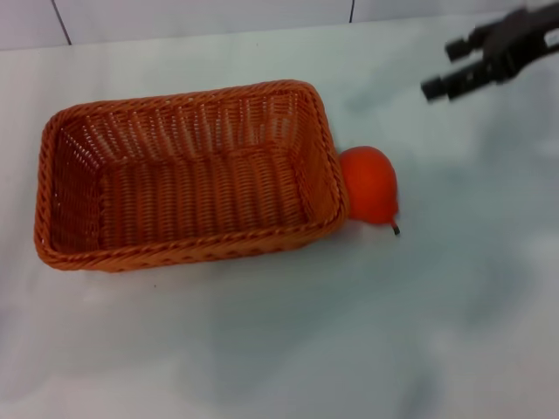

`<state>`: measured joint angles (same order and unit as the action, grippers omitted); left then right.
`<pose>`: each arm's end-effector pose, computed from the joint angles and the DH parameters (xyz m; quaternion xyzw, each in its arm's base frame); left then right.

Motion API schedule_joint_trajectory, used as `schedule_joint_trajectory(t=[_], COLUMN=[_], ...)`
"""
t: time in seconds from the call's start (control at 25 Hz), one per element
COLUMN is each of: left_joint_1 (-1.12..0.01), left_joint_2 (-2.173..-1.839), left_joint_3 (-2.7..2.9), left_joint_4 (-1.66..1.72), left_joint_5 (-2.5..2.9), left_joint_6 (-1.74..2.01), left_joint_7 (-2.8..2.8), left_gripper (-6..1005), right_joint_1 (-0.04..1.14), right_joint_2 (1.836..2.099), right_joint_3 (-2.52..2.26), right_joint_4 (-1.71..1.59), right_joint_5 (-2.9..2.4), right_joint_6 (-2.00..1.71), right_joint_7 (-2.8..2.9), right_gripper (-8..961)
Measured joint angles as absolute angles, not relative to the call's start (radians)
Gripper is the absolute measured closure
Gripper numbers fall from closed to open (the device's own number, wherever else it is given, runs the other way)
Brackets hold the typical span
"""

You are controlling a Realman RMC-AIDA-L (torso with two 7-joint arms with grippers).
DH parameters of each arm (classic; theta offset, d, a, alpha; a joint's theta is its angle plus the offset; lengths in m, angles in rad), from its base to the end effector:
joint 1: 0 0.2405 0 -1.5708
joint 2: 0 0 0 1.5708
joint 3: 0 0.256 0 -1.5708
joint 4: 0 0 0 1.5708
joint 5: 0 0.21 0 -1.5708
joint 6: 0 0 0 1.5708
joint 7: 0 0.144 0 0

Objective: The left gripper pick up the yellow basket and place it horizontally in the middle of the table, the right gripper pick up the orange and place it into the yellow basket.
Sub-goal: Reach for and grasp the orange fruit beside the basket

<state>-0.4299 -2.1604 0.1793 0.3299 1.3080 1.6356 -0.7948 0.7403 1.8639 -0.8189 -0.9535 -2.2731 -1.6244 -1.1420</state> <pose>-0.3007 0.3078 0.0608 -0.6398 -0.1733 -0.5313 0.5276 0.2110 0.4043 0.1068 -0.2732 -0.9485 -0.1568 0.0322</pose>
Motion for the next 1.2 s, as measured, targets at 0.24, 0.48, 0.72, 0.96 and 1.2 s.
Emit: schedule_joint_trajectory(t=[0.24, 0.48, 0.72, 0.96, 1.2], left_joint_1=[-0.445, -0.449, -0.449, -0.458, -0.464], left_joint_2=[-2.161, -2.163, -2.163, -2.162, -2.161], left_joint_3=[0.178, 0.176, 0.176, 0.176, 0.178], left_joint_4=[0.324, 0.318, 0.297, 0.295, 0.294], left_joint_5=[1.307, 1.306, 1.305, 1.305, 1.305], left_joint_6=[1.628, 1.629, 1.631, 1.627, 1.627], left_joint_7=[-0.797, -0.812, -0.812, -0.824, -0.824], left_gripper=[478, 478, 479, 481, 510], right_joint_1=[0.781, 0.806, 0.827, 0.853, 0.857], right_joint_2=[1.925, 1.988, 2.007, 2.023, 2.037], right_joint_3=[-0.861, -0.888, -0.937, -0.943, -0.941], right_joint_4=[-0.956, -0.919, -0.819, -0.707, -0.68], right_joint_5=[-2.455, -2.554, -2.559, -2.548, -2.548], right_joint_6=[-1.647, -1.616, -1.526, -1.425, -1.387], right_joint_7=[-1.135, -1.143, -1.138, -1.154, -1.17], right_gripper=[8, 8, 8, 9, 70])
